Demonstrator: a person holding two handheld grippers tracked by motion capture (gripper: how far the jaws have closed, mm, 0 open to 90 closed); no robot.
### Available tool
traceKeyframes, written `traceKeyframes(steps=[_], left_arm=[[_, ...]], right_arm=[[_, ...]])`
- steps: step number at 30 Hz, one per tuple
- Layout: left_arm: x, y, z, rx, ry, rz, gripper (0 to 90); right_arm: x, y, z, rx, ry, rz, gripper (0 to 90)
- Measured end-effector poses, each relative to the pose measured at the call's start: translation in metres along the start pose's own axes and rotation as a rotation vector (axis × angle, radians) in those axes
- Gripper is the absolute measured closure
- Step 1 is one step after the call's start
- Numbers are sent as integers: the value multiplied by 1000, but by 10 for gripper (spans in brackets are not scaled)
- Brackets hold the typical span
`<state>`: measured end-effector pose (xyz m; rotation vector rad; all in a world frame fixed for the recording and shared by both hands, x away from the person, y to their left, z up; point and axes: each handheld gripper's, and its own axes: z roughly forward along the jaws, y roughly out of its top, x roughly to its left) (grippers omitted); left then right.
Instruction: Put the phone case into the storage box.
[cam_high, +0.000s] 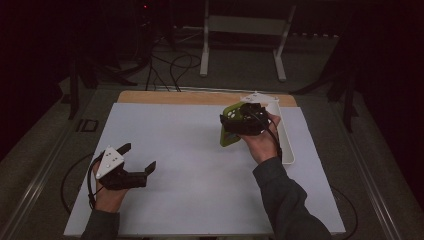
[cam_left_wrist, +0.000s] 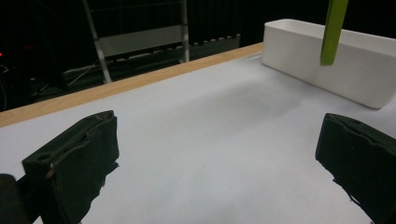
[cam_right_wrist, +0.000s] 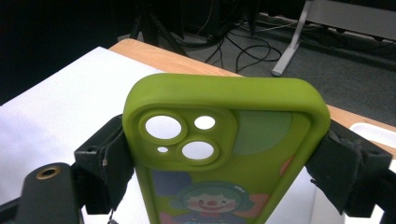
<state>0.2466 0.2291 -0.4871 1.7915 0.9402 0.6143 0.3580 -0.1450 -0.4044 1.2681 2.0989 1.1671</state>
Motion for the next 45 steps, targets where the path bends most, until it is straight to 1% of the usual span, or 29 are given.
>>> traceKeyframes(steps=[18,20,45], left_arm=[[3,-9,-6,-8,27,-4,0],[4,-10,-7,-3,29,-4,0],[8,-19,-10,-3,39,-15,0]], right_arm=[[-8,3,-1,-2,-25,14,153],[-10,3,-2,-1,-28,17,153],[-20,3,-1,-4,-53,38,153]])
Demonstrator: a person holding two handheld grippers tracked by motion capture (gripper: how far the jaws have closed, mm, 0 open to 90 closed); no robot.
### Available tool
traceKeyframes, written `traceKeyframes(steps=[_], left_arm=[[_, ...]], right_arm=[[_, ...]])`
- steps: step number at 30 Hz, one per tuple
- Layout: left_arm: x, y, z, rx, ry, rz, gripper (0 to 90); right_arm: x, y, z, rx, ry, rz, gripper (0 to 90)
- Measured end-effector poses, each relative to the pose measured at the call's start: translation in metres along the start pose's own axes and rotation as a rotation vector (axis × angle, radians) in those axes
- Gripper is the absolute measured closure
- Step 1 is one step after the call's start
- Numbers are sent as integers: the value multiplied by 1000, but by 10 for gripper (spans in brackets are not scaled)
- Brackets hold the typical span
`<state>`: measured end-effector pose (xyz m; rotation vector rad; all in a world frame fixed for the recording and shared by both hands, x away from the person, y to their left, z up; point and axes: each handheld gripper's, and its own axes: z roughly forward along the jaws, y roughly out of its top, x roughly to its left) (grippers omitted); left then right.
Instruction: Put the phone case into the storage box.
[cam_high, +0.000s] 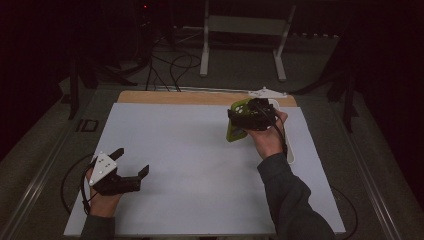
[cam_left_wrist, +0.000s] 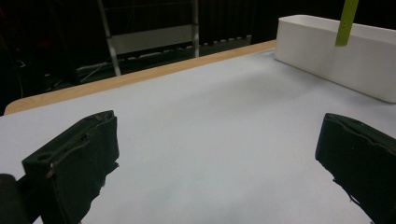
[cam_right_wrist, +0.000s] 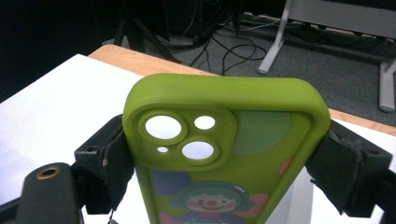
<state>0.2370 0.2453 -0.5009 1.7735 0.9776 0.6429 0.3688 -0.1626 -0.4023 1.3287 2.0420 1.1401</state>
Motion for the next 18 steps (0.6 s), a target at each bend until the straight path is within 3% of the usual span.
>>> traceKeyframes(steps=[18], left_arm=[[1,-5,-2,3,5,-11,0]], right_arm=[[-10,4,0,-1,-31,11,153]])
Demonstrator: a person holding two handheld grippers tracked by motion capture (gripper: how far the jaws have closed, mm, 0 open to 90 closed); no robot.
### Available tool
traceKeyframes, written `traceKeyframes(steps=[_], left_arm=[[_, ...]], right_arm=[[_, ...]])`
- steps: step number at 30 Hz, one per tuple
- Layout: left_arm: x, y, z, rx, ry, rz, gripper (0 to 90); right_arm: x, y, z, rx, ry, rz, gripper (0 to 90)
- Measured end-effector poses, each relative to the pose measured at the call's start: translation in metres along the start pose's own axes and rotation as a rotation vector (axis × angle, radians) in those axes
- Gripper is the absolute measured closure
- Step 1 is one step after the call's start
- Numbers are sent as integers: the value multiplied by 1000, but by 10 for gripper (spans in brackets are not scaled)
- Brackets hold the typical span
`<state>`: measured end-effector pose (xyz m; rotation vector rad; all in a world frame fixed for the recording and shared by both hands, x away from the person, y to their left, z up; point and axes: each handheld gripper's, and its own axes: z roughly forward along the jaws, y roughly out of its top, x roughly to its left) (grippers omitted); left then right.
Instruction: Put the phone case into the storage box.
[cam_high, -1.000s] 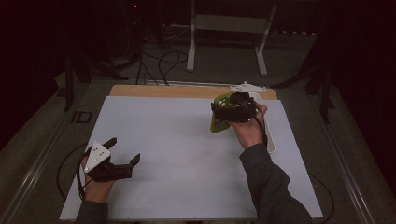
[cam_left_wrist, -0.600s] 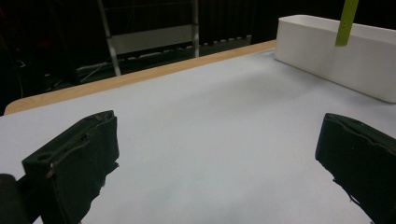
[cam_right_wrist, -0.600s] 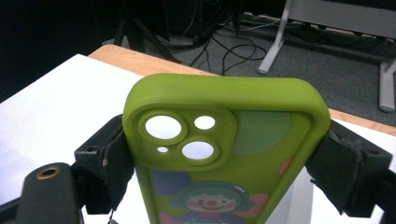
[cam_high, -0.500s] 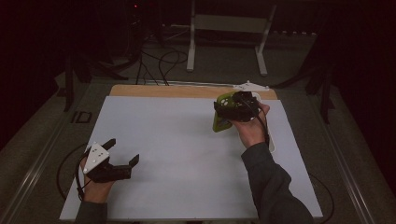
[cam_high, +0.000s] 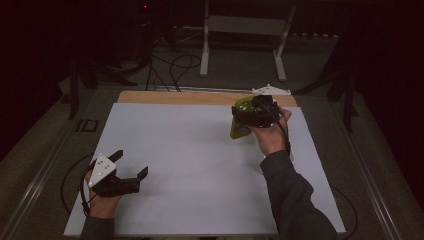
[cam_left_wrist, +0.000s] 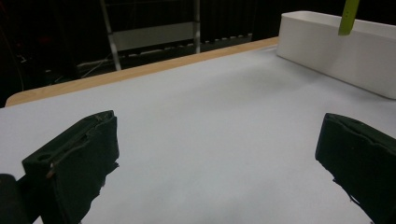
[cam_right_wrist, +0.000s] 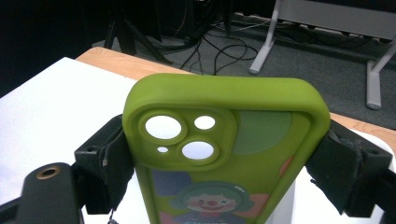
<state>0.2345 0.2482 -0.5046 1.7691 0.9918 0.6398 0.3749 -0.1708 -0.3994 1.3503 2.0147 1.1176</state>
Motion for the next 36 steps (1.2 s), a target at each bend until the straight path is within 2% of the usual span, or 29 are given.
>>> traceKeyframes(steps=[36], left_arm=[[-1,1,-2,-9,0,-2,0]], right_arm=[[-20,9,-2,-5,-57,10,153]])
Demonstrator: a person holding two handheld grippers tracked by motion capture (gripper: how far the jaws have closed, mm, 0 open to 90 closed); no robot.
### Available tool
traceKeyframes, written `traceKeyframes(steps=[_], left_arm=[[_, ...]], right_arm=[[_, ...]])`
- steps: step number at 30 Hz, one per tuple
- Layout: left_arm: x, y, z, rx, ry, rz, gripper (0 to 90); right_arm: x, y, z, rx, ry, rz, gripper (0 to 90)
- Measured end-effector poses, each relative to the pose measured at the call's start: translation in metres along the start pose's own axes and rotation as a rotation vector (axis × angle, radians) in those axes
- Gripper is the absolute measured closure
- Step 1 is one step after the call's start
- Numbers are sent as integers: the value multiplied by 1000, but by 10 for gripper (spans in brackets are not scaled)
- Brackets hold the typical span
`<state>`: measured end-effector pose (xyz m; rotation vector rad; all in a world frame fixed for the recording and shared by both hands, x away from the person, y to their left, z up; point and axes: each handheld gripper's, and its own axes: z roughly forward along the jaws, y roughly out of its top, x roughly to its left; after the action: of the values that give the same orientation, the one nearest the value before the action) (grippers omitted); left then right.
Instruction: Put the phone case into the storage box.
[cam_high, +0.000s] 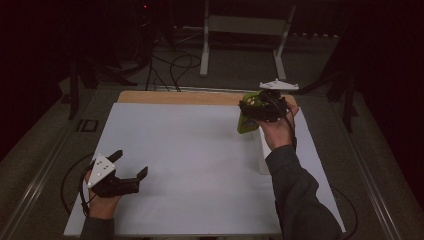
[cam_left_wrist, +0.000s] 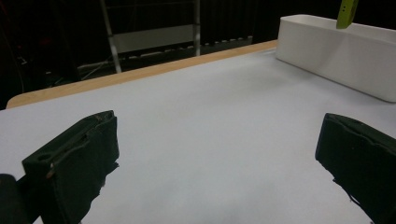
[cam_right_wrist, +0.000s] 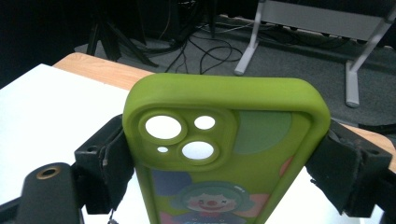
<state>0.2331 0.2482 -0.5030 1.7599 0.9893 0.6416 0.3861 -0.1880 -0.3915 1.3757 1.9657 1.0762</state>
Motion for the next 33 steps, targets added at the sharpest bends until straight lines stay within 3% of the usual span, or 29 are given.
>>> traceKeyframes(steps=[33], left_arm=[[2,0,-3,-7,7,0,0]], right_arm=[[-26,8,-5,-2,-69,25,153]])
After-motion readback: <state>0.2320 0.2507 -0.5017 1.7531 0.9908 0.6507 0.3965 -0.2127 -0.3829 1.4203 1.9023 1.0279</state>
